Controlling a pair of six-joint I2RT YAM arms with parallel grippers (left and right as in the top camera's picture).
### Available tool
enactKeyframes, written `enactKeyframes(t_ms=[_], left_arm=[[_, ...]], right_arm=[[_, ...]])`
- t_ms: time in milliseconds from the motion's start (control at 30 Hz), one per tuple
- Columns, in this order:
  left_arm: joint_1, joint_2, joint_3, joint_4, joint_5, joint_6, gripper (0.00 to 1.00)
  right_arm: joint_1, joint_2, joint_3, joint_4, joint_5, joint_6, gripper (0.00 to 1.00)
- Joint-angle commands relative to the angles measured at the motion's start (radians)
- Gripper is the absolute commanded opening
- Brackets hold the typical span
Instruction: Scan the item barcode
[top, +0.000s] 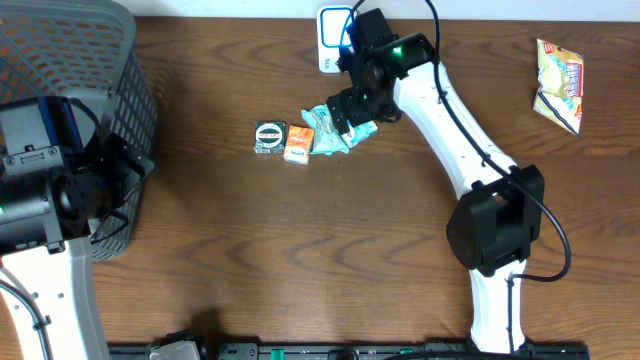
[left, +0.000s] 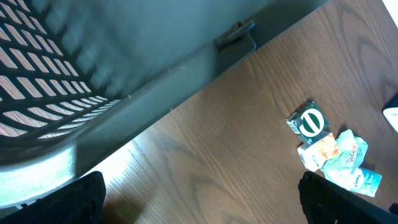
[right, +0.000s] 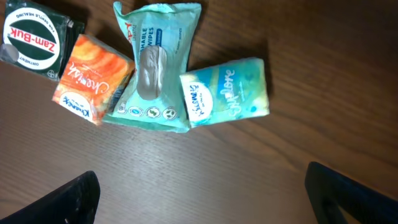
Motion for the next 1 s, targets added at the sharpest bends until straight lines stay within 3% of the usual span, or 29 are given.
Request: enactKeyframes(t_ms=[0, 233, 500, 600, 833, 900, 967], left_arm=[[0.006, -0.005, 0.011, -0.003, -0.006, -0.004, 0.98], [0.006, -0.005, 0.011, -0.003, -0.006, -0.004, 0.98], [0.006, -0.005, 0.011, -0.003, -0.006, -0.004, 0.98], [0.006, -0.005, 0.011, -0.003, -0.006, -0.004, 0.98], [0.006, -0.005, 0.011, -0.003, -0.006, -0.004, 0.98], [0.006, -0.005, 0.011, -0.003, -0.006, -0.004, 0.98], [0.006, -0.005, 0.011, -0.003, -0.006, -0.004, 0.98]], right_arm=[[0.016, 0.003, -0.006, 0.002, -0.013, 0.145, 0.99], [0.040, 0.003, -0.100, 0.069, -0.008, 0.195, 0.99], [0.035, 0.003, -0.253, 0.257, -0.008, 0.211, 0.99], [0.029, 0.003, -0.259, 0.359, -0.004, 0.291, 0.99], [-0.008, 0.003, -0.259, 0.478, 0.072, 0.509, 0.35], [-0.010, 0.003, -0.267, 0.478, 0.134, 0.542, 0.25], [-0.006, 0.003, -0.290, 0.492, 0.161, 0.543, 0.25]])
